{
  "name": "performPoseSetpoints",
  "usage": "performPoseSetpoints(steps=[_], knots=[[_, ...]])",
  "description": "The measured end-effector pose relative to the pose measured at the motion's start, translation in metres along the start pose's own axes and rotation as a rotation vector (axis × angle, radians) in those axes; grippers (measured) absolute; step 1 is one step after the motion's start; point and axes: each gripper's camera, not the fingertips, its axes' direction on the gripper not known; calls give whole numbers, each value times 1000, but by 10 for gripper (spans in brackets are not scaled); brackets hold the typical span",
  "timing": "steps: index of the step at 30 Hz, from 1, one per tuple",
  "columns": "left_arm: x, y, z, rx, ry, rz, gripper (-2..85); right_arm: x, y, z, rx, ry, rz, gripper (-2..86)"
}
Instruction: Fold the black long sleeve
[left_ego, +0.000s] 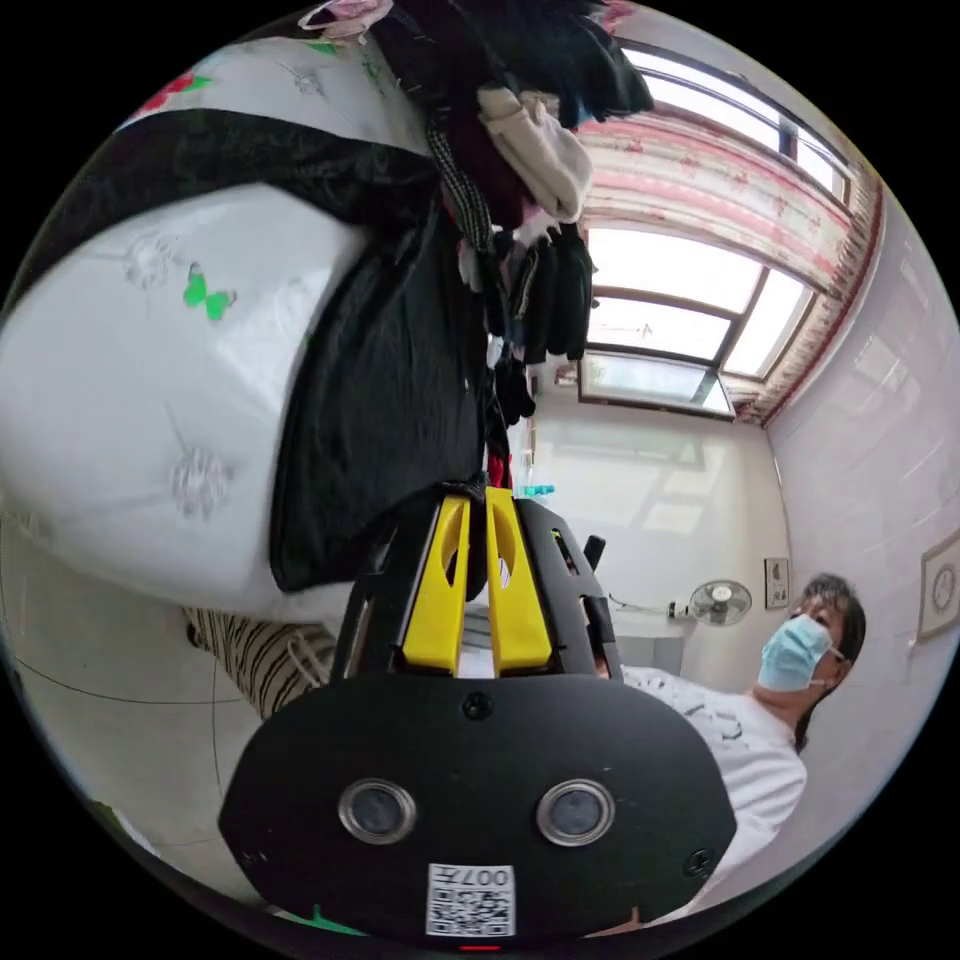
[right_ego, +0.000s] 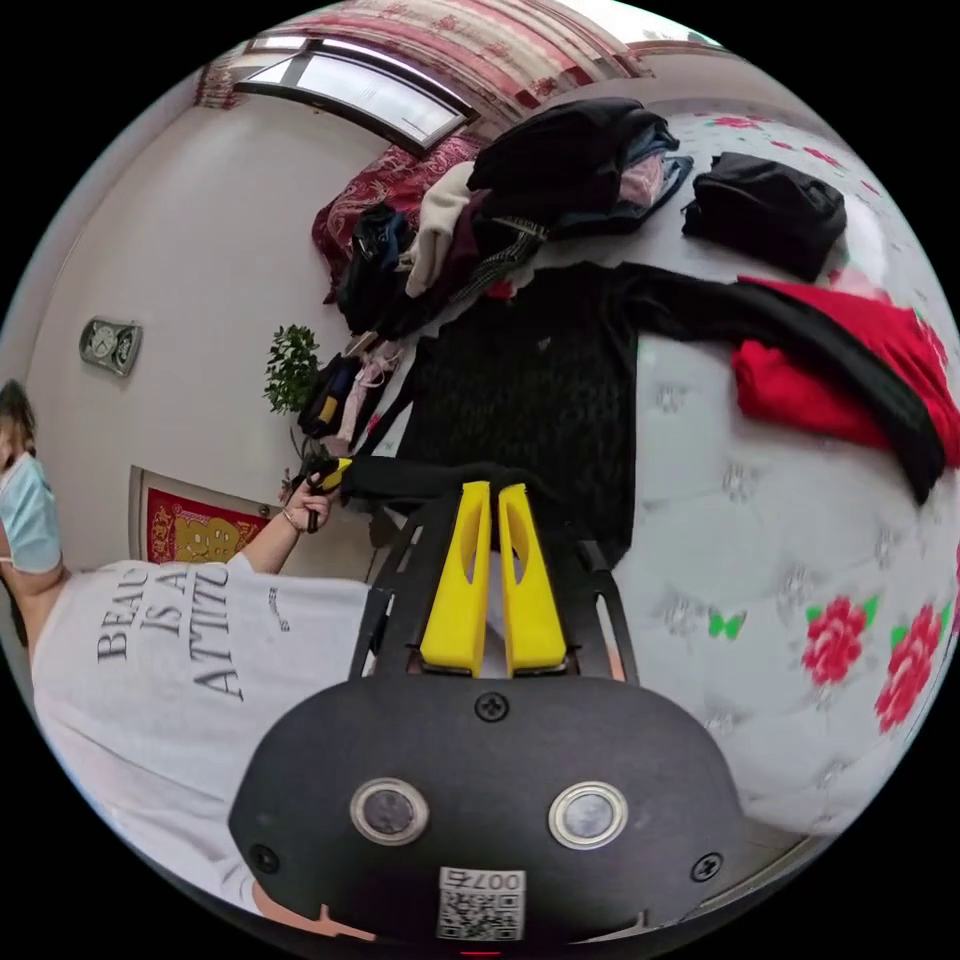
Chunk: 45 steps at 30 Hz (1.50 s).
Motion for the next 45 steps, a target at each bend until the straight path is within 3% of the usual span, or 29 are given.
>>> performPoseSetpoints(steps=[4, 8, 12, 19, 22, 28, 32, 37, 41, 45], knots=[[-19, -46, 7, 162, 31, -78, 73, 33, -78, 33, 58, 42, 58, 5], [-9, -58, 1, 249, -102, -25, 84, 62, -98, 47, 79, 67, 169, 16], [8, -38, 8, 164, -354, 72, 87, 75, -65, 42, 93, 153, 199, 25], [11, -6, 60, 11, -570, 127, 88, 85, -14, 73, -14, 199, 219, 20], [9, -8, 80, -7, -695, 131, 18, 82, -20, 97, -76, 232, 184, 11], [12, -4, 81, -42, -726, 126, -9, 77, -19, 81, -95, 263, 178, -1], [23, 36, 72, -34, -717, 162, -9, 56, 7, 52, -50, 250, 114, -2], [11, 83, 73, -47, -667, 128, -5, 44, 52, 52, -141, 329, 91, 0], [3, 103, 71, -14, -656, 107, 41, 56, 67, 49, -121, 301, 173, 6], [25, 102, 78, -43, -718, 259, 86, 60, 65, 41, -31, 265, 187, 22]])
